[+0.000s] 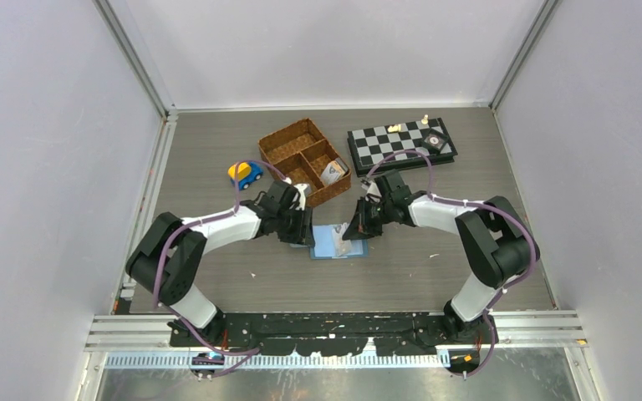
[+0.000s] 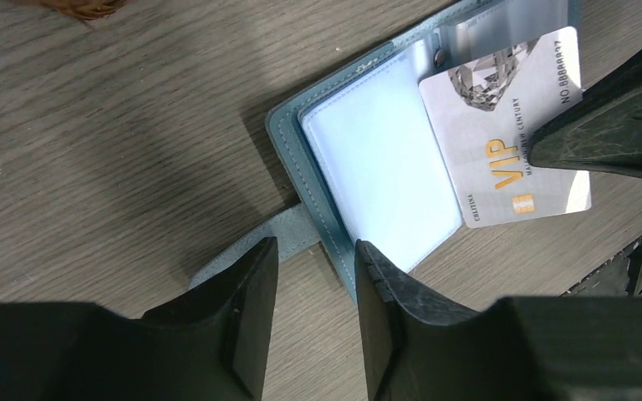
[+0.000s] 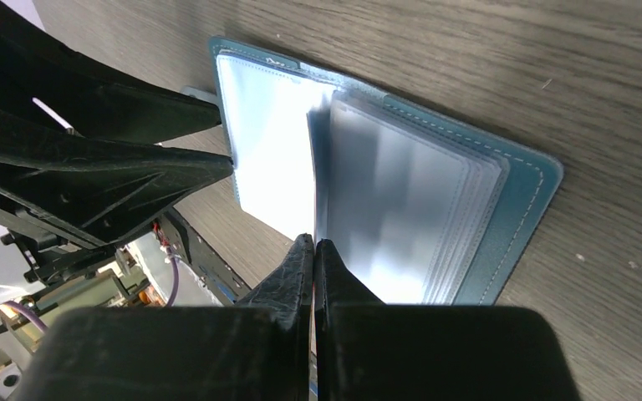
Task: Put the credit cards into the card holder
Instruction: Insert the credit card into the card holder.
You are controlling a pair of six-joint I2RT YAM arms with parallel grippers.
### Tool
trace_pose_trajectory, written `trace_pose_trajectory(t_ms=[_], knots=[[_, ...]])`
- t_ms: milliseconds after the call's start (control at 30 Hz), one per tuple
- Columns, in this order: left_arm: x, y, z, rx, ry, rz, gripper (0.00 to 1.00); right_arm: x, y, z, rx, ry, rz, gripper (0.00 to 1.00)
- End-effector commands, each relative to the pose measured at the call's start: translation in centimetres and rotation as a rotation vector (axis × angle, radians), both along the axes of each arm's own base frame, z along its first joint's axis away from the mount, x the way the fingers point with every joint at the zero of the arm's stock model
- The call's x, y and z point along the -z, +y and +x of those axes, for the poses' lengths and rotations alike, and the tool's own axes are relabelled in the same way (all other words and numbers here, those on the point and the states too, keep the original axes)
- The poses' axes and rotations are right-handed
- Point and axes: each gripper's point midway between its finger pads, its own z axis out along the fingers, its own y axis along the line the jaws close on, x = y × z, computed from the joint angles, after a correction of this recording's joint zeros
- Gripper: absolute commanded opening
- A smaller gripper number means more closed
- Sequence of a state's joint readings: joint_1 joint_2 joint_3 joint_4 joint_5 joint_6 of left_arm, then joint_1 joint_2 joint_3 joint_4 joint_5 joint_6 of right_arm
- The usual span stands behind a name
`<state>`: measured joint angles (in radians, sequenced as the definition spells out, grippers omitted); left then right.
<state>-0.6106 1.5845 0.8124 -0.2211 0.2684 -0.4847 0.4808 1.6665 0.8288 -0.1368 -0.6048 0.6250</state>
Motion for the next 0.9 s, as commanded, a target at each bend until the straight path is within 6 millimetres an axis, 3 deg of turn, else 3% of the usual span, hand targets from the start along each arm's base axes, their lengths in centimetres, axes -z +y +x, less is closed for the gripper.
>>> trace_pose_trajectory(t_ms=[0,333,867], knots=[[0.3,-0.2,0.8,0.014,-0.026,0.018,0.4,-0.5,0.8,1.1,-0.028,-0.048,0.027,0.01],[1.2,-0.5,0.5,0.027,-0.001,0.021,0.24,0.9,0.5,1.6,-0.013,-0.047,-0.006,0.01],[1.5,-0.6,0.5,0.035,0.016,0.022,0.11,2.7,0.3,1.3,-0.015,-0.049,-0.058,0.0]])
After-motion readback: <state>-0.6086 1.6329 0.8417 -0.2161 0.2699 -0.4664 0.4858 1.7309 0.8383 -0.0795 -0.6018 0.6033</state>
